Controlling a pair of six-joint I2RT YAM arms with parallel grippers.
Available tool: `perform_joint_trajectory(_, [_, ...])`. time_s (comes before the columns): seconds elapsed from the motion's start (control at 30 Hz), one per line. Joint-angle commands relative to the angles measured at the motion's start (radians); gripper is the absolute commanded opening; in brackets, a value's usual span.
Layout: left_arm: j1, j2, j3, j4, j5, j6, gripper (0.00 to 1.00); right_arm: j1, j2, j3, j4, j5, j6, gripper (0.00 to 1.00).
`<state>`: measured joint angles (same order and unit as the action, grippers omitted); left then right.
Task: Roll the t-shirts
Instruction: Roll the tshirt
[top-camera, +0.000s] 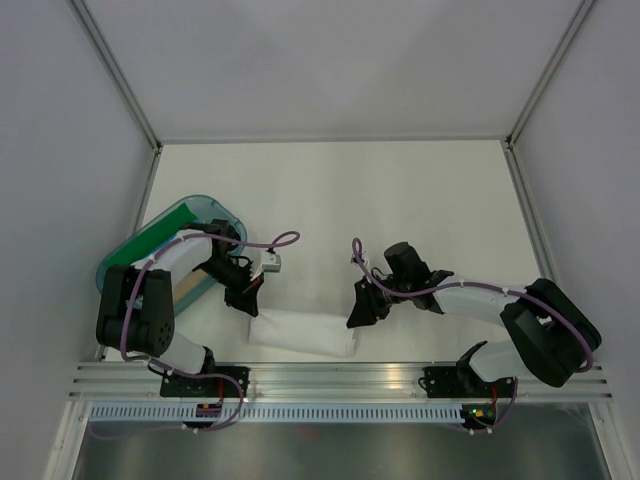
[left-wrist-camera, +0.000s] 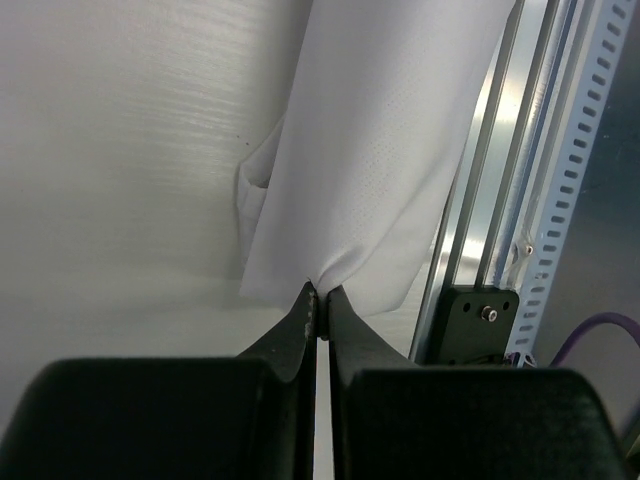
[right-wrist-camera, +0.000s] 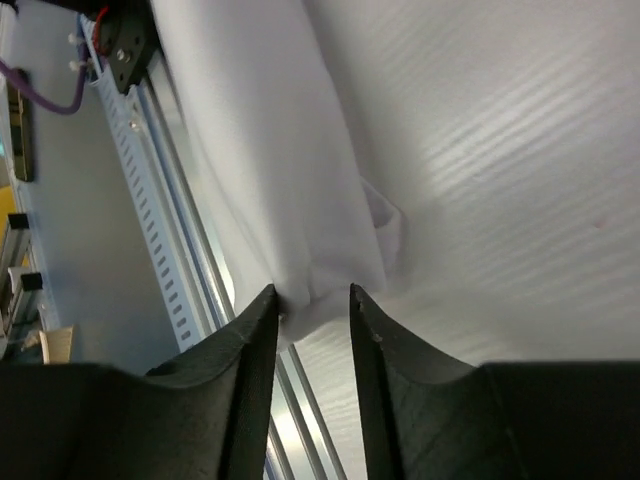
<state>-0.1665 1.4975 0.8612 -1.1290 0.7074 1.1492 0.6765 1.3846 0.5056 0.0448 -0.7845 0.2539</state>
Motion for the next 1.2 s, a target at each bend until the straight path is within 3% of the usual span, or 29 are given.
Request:
perform_joint_trajectory(0.0, [0.01, 0.035, 0.022, 0.031, 0.012, 0.014, 0.04, -0.044, 0.004, 0.022, 0.003, 0.053, -0.007, 0.44])
perform_joint_trajectory(0.1, [0.01, 0.062, 0.025, 0.043, 0.02, 0.015, 0.05, -0.046, -0.009, 0.021, 0.03, 0.094, 0.019, 0.61])
perform_joint_trajectory(0.17, [0.01, 0.081, 0.025, 0.051, 0.015, 0.012, 0.05, -0.046, -0.009, 0.008, 0.059, 0.09, 0.053, 0.64])
perform_joint_trajectory(0.33, [0.012, 0.116, 0.013, 0.086, -0.006, -0.015, 0.06, -0.032, -0.082, -0.053, 0.124, 0.094, 0.129, 0.67])
perform_joint_trajectory(0.43, [0.012, 0.119, 0.013, 0.104, -0.023, -0.032, 0.07, 0.009, -0.127, -0.042, 0.089, 0.189, 0.134, 0.7])
perform_joint_trajectory(0.6, [0.012, 0.11, 0.016, 0.106, -0.011, -0.065, 0.11, 0.093, -0.055, -0.055, 0.184, 0.205, 0.197, 0.68])
perform_joint_trajectory(0.7, [0.012, 0.099, 0.016, 0.107, -0.017, -0.075, 0.12, 0.112, -0.012, -0.058, 0.219, 0.235, 0.219, 0.61])
perform_joint_trajectory(0.83, [0.015, 0.096, 0.009, 0.115, -0.046, -0.079, 0.13, 0.063, 0.016, -0.096, 0.287, 0.211, 0.266, 0.11])
perform_joint_trajectory(0.87, [0.024, 0.099, 0.007, 0.135, -0.071, -0.082, 0.13, 0.039, 0.016, -0.137, 0.329, 0.186, 0.297, 0.03])
perform_joint_trajectory(0.93, [0.033, 0.115, 0.006, 0.159, -0.097, -0.107, 0.1, -0.029, 0.03, -0.157, 0.365, 0.168, 0.324, 0.0])
perform_joint_trajectory(1.1, [0.042, 0.125, 0.024, 0.215, -0.117, -0.172, 0.09, -0.043, 0.129, -0.133, 0.402, 0.106, 0.332, 0.0])
perform_joint_trajectory(1.17, [0.042, 0.136, 0.05, 0.215, -0.128, -0.212, 0.15, -0.045, 0.168, -0.118, 0.399, 0.111, 0.326, 0.0])
